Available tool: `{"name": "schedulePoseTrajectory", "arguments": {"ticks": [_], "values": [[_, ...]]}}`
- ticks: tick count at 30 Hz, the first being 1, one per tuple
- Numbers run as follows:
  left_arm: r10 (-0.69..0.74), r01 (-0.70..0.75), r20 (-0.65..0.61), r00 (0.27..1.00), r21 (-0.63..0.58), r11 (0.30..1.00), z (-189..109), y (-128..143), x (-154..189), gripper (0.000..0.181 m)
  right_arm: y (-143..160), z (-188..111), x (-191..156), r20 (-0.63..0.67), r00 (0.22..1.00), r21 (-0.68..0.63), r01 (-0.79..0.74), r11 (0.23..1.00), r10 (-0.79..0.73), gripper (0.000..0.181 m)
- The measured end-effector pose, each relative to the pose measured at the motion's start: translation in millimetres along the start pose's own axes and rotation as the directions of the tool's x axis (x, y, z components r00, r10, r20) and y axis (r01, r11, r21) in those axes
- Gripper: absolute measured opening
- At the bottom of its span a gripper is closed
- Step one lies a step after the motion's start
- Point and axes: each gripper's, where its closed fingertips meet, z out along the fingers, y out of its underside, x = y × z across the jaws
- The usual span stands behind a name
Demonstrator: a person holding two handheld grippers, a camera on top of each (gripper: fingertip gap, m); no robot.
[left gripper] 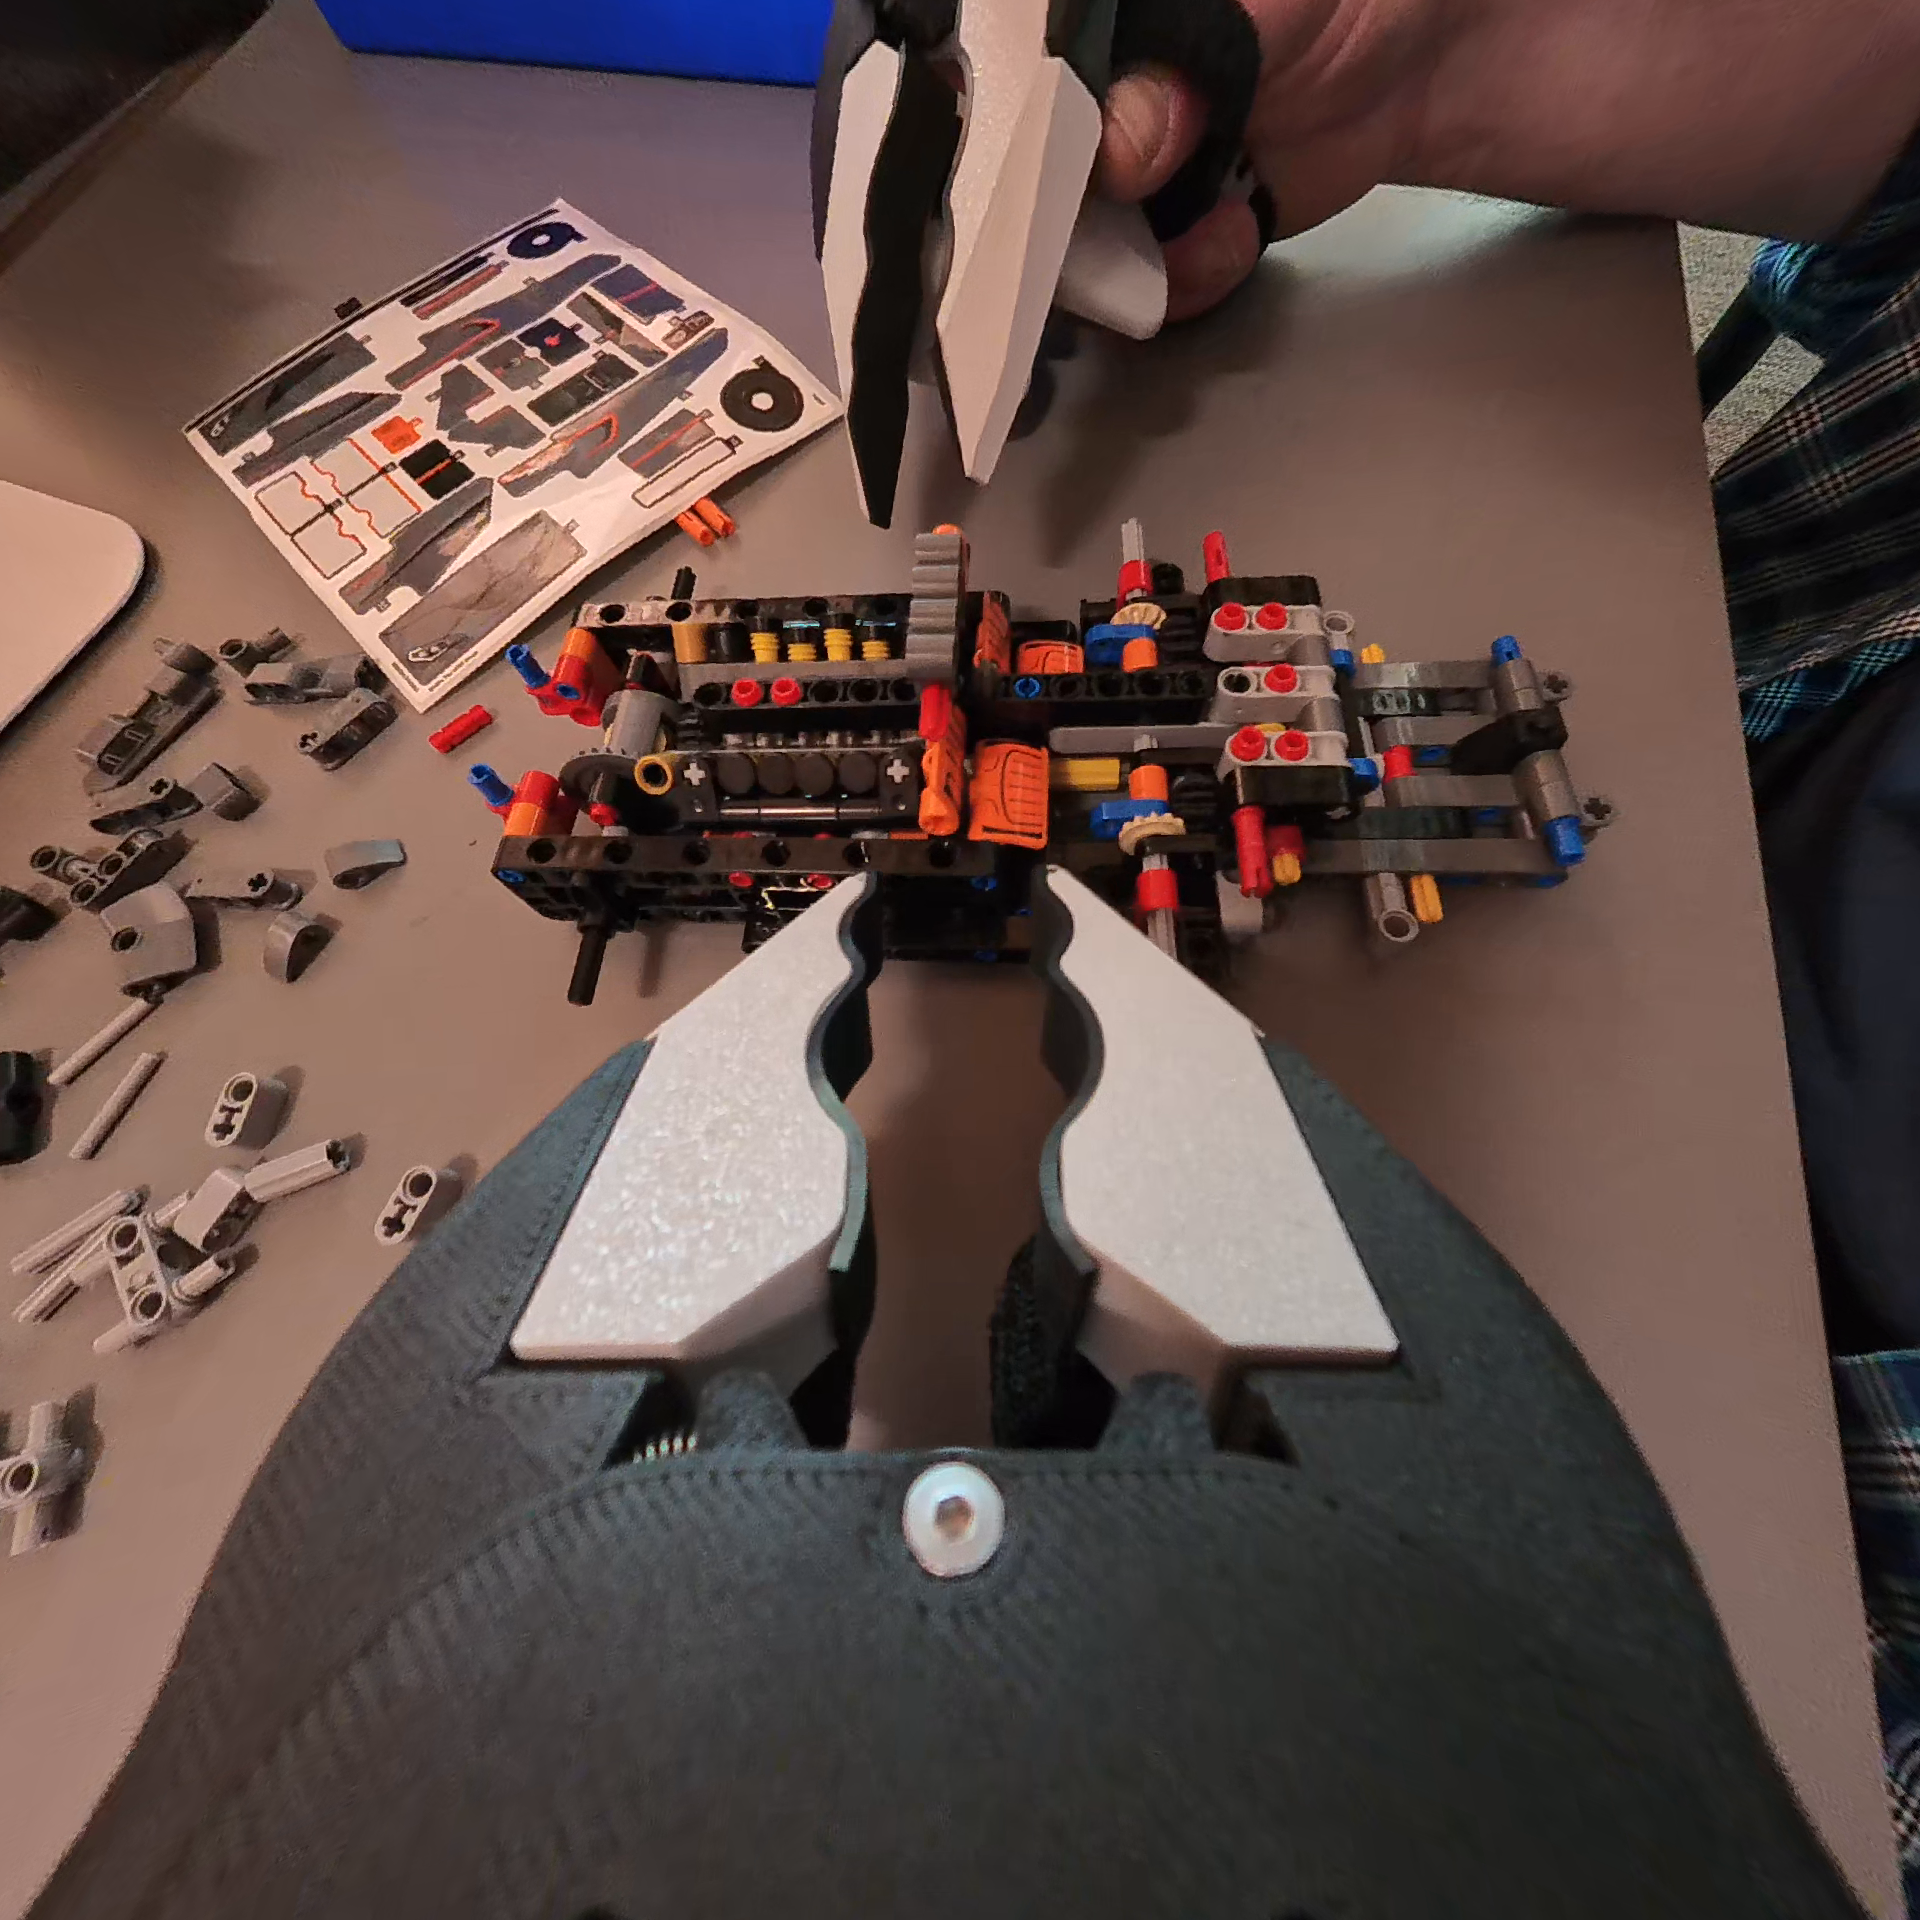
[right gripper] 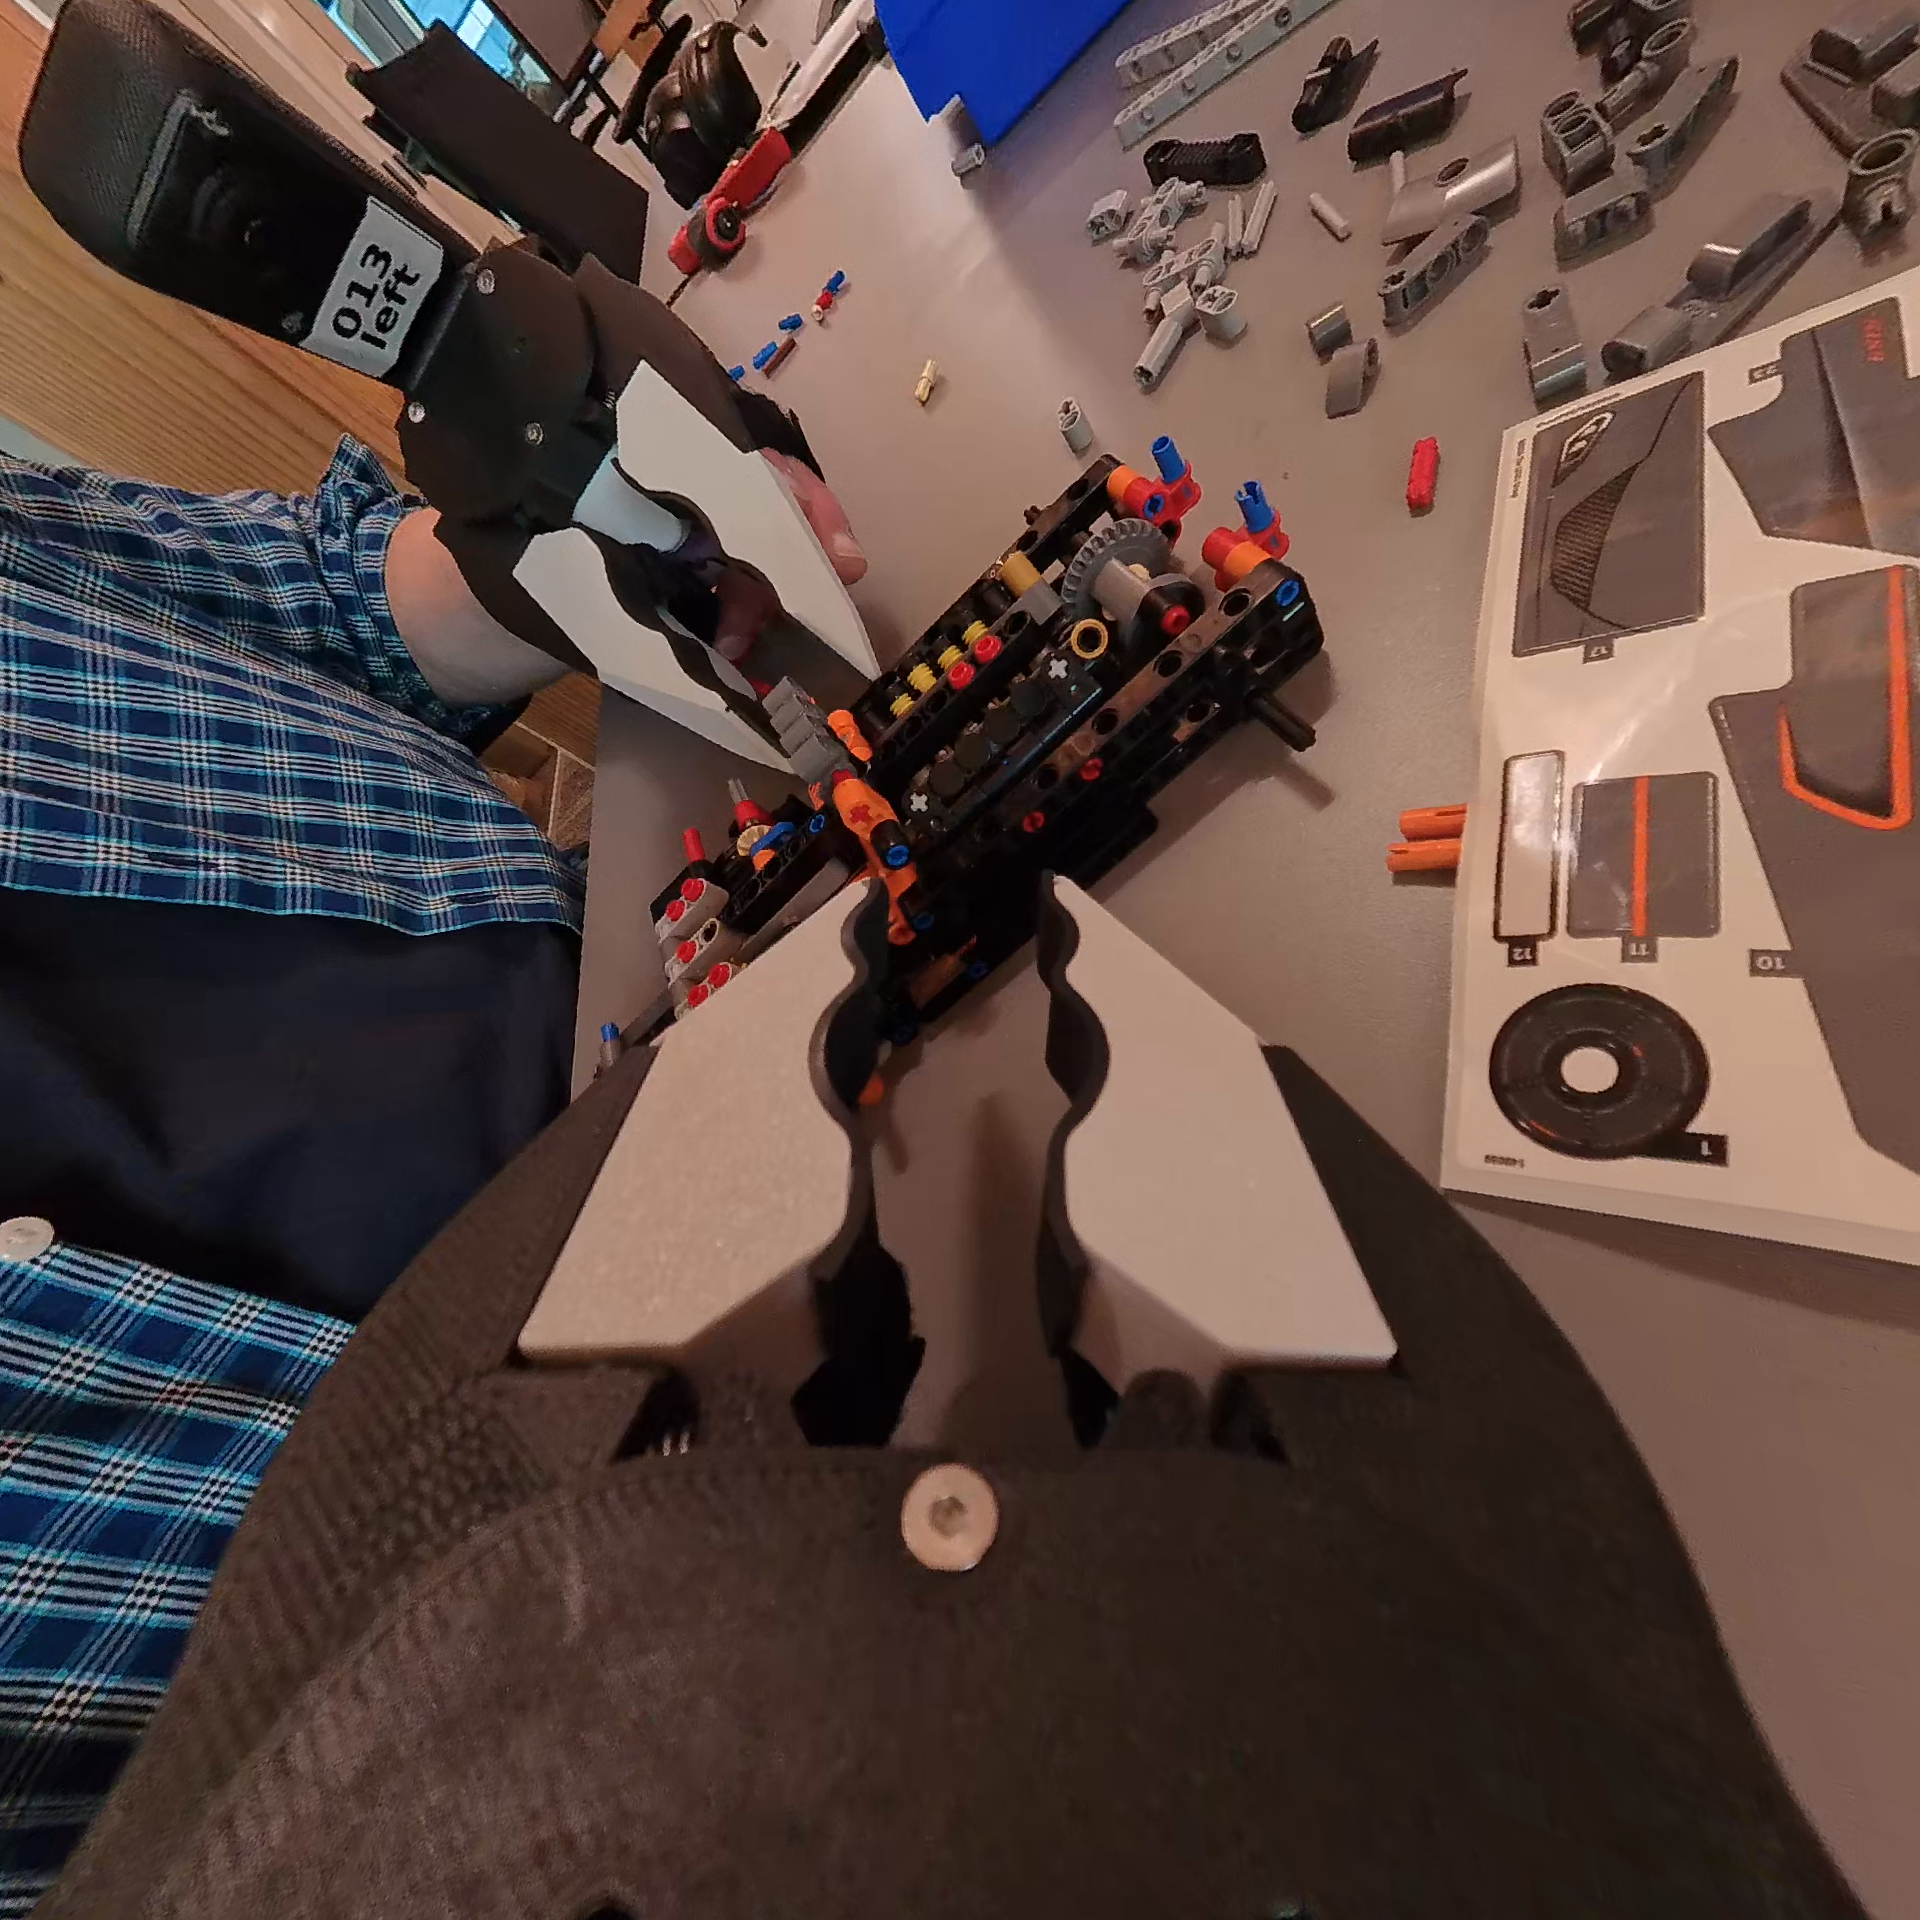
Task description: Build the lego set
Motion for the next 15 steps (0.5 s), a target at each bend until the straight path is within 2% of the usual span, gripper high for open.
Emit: {"name": "schedulePoseTrajectory", "arguments": {"ticks": [15], "values": [[-0.002, 0.003, -0.017, 1.000, 0.010, 1.000, -1.5, -1.6, 1.6, 0.027, -0.1, -0.2, 0.1, 0.003, 1.000, 0.000, -0.003, 1.000, 0.003, 0.025]]}}
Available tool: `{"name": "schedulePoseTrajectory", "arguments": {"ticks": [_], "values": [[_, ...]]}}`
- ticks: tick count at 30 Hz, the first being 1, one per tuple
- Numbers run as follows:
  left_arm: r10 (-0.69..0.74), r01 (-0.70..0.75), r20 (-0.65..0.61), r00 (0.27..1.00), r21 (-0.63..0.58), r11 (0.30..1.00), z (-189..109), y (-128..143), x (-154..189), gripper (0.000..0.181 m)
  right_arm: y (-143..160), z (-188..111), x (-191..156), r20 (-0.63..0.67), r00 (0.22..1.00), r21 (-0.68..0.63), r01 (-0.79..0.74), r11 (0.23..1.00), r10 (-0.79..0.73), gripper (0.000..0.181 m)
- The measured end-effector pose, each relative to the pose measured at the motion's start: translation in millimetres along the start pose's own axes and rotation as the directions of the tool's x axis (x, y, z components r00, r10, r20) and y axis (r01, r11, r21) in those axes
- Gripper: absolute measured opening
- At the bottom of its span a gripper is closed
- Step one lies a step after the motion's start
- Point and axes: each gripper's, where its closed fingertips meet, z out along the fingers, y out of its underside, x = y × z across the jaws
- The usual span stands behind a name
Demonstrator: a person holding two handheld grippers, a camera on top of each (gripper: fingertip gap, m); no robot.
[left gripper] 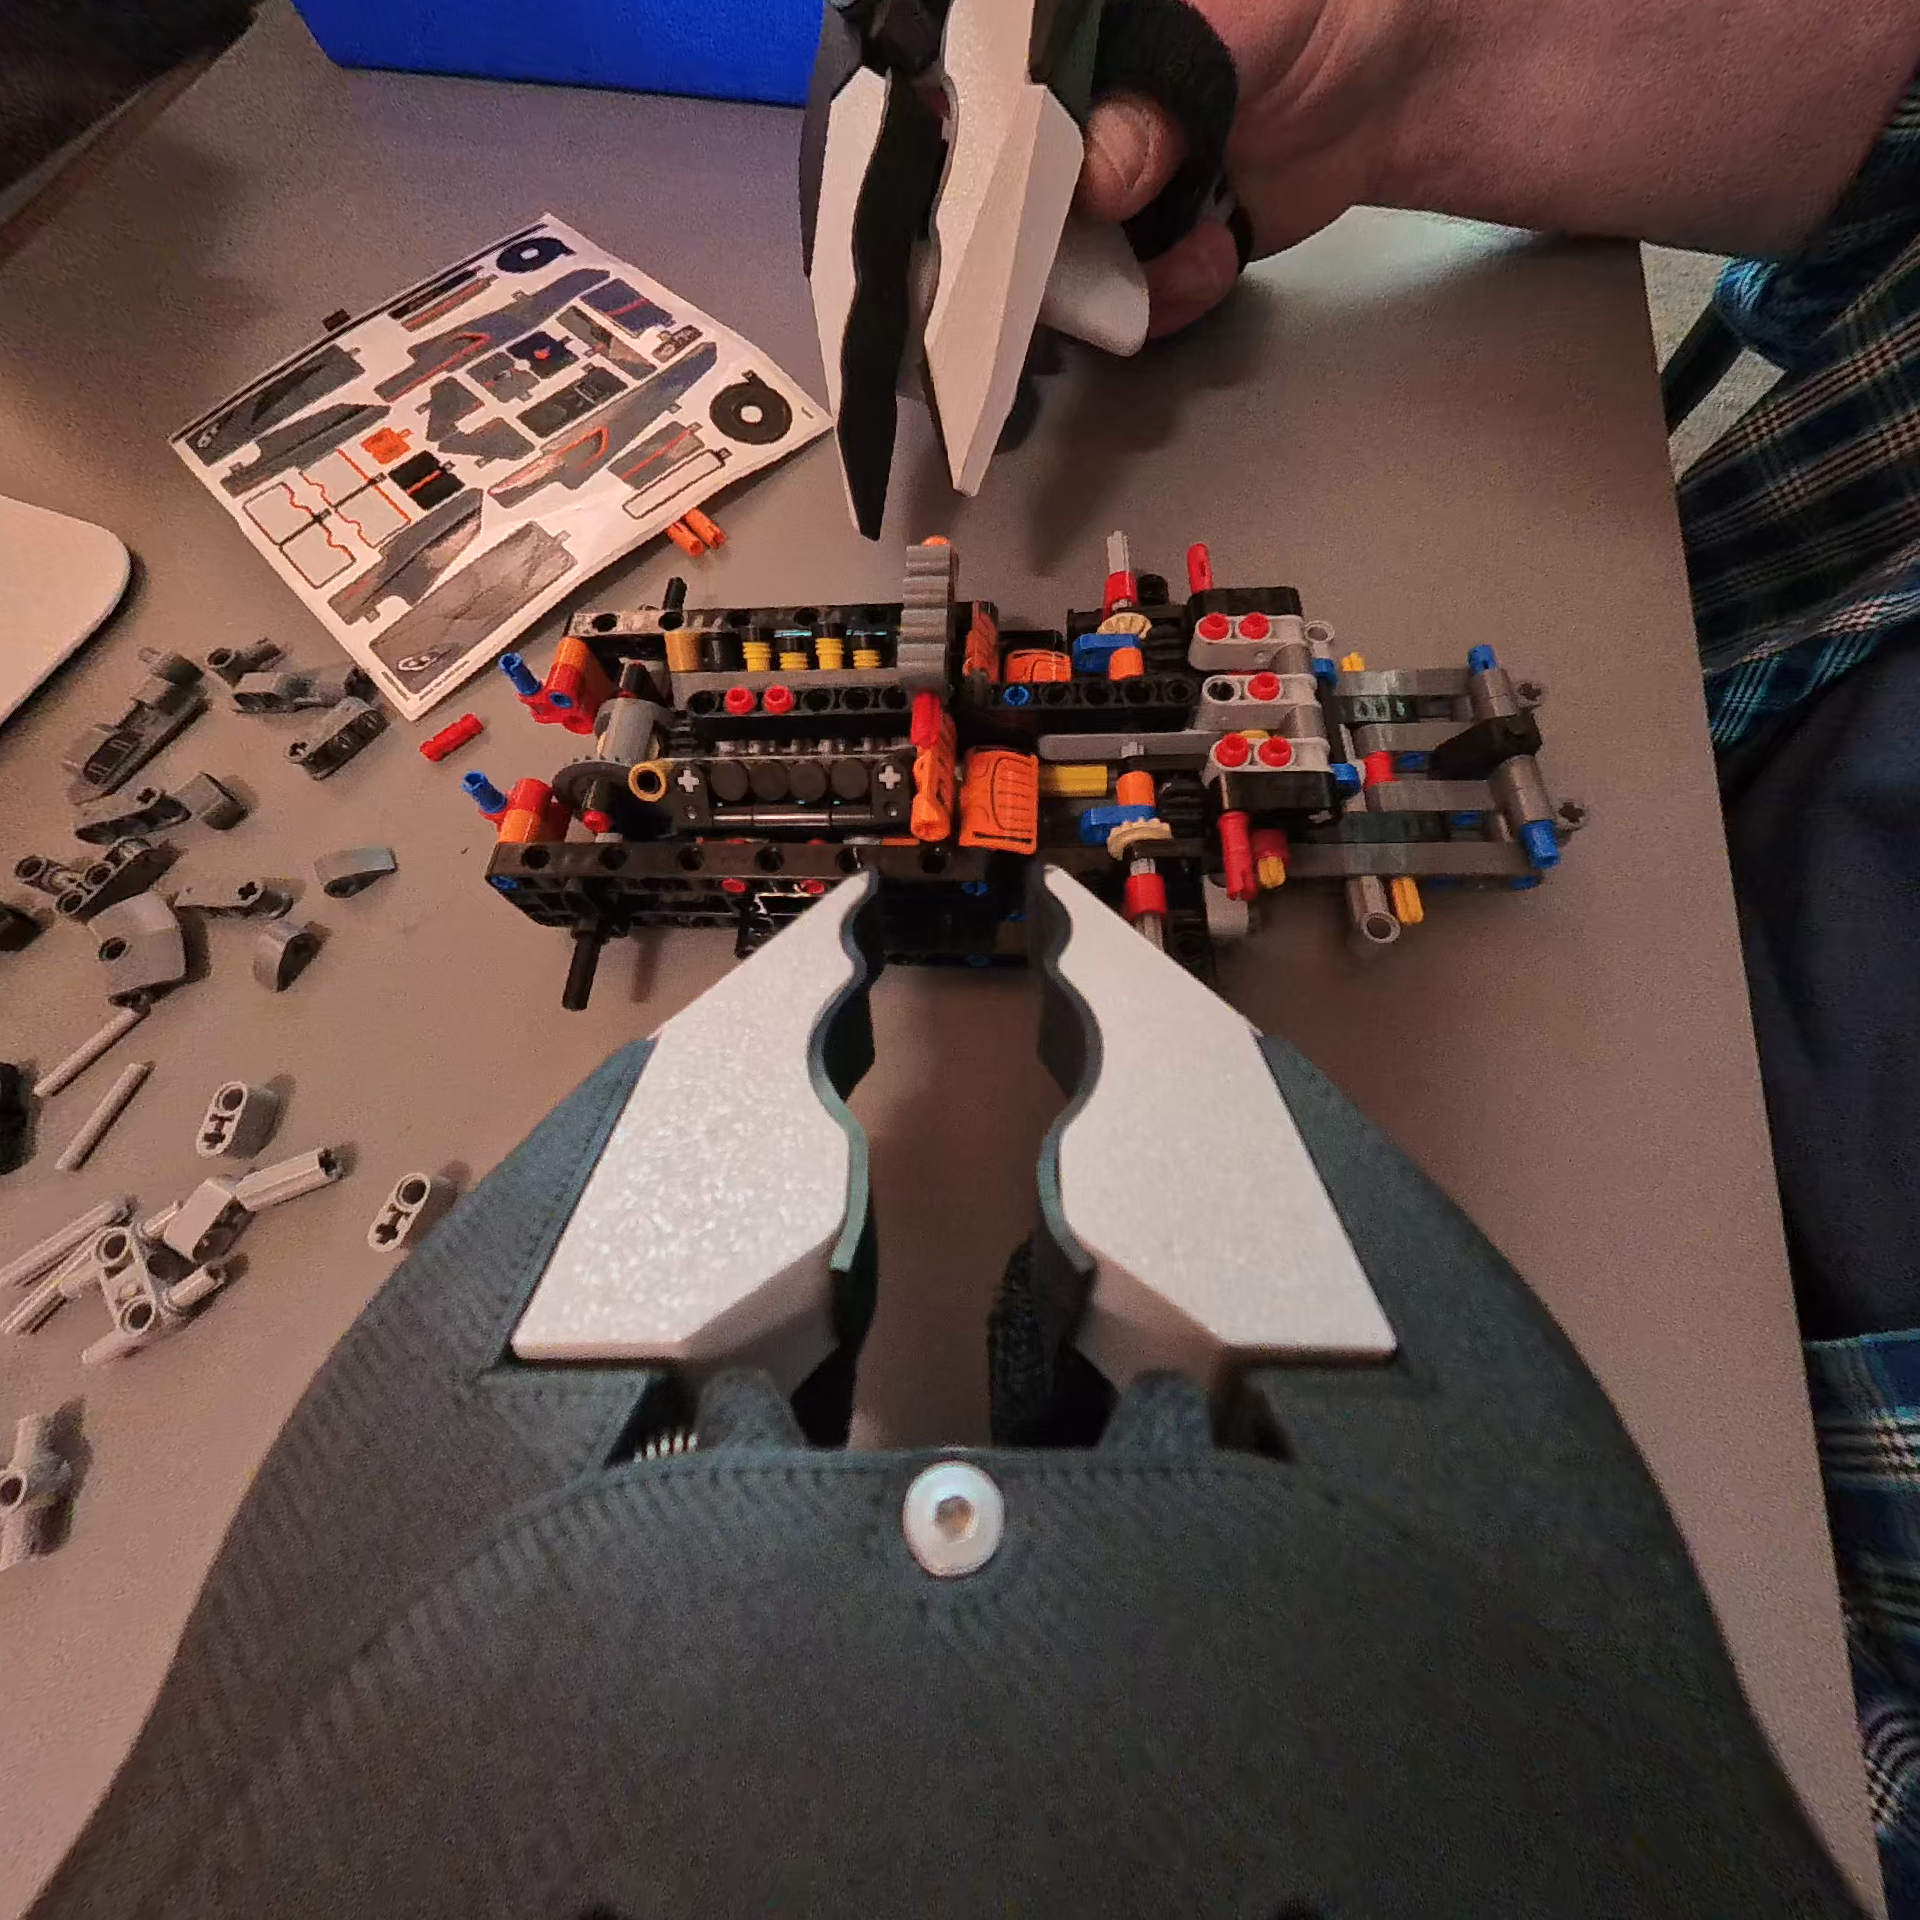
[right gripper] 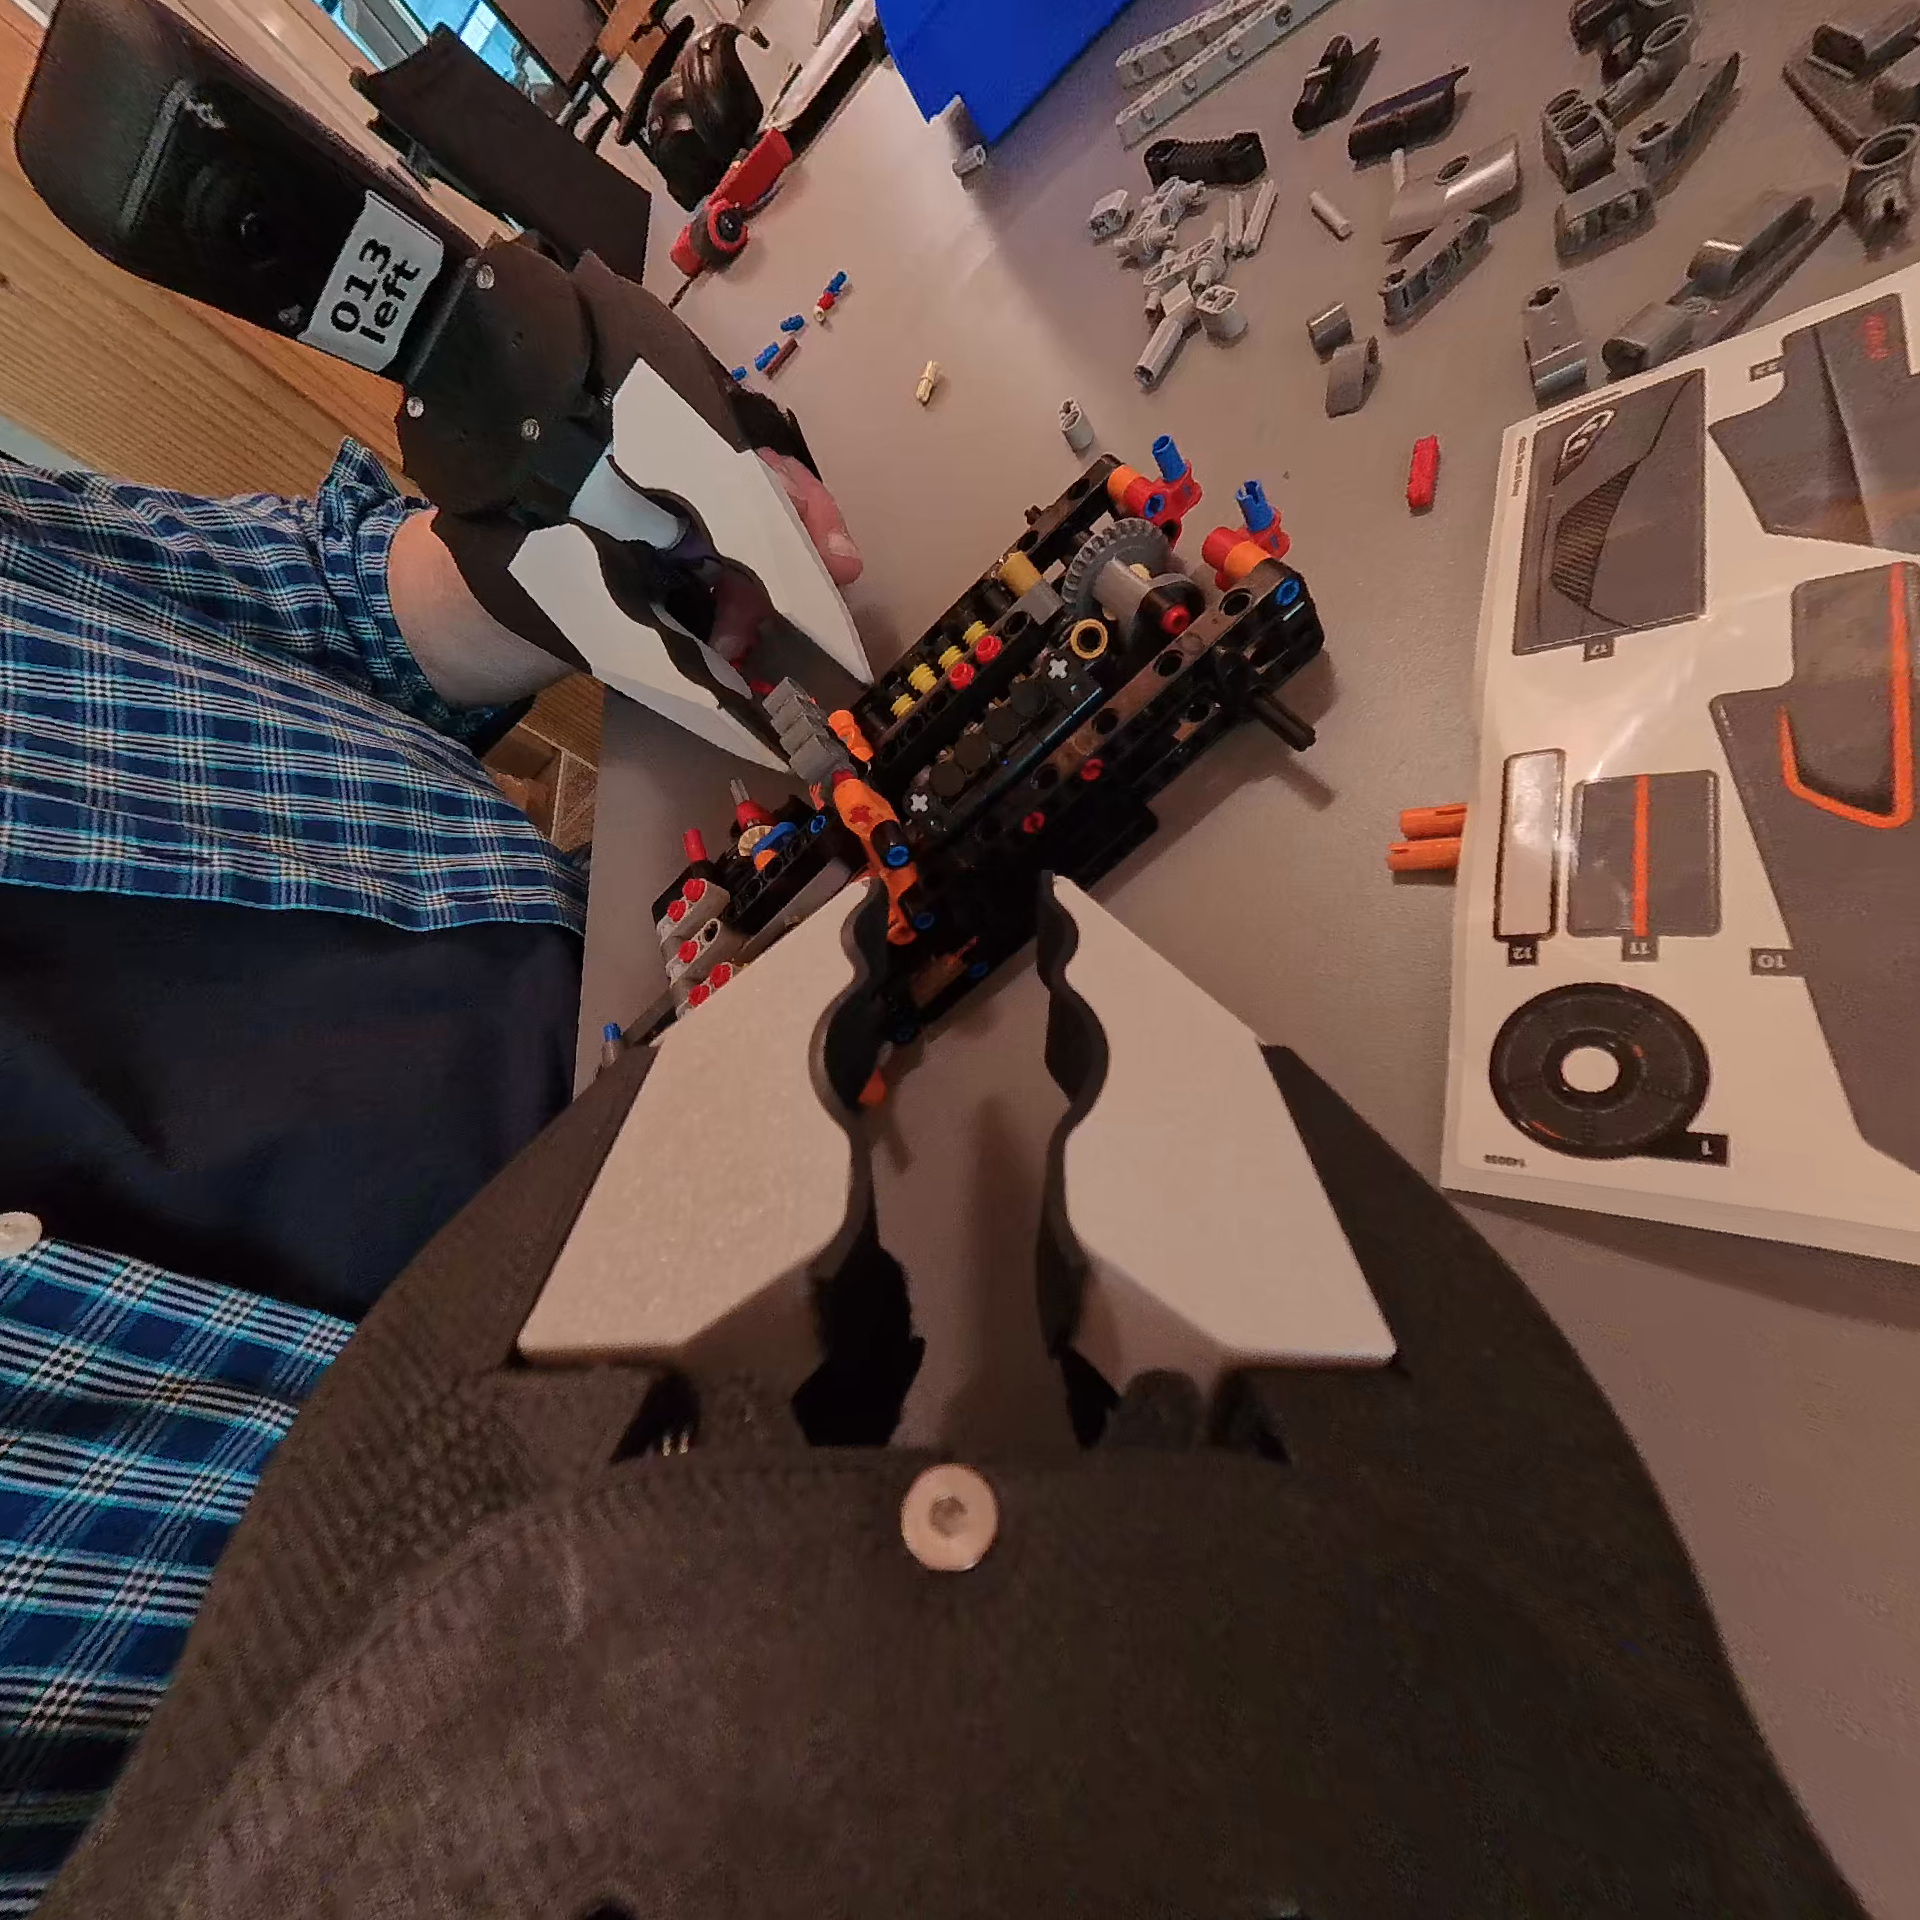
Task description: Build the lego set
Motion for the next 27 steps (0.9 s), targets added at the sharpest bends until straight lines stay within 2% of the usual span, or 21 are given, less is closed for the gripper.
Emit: {"name": "schedulePoseTrajectory", "arguments": {"ticks": [18, 27], "values": [[0.053, -0.052, 0.002, 0.999, -0.027, 0.998, -1.8, 7.8, -1.1, 0.018, 1.3, 1.8, 1.3, -0.027, 1.000, -0.013, 0.014, 1.000, -0.015, 0.027], [0.064, -0.064, -0.003, 0.998, -0.017, 0.998, 0.7, 3.9, 4.9, 0.017, 2.0, 3.1, 0.0, -0.083, 0.993, -0.019, 0.088, 0.996, -0.089, 0.027]]}}
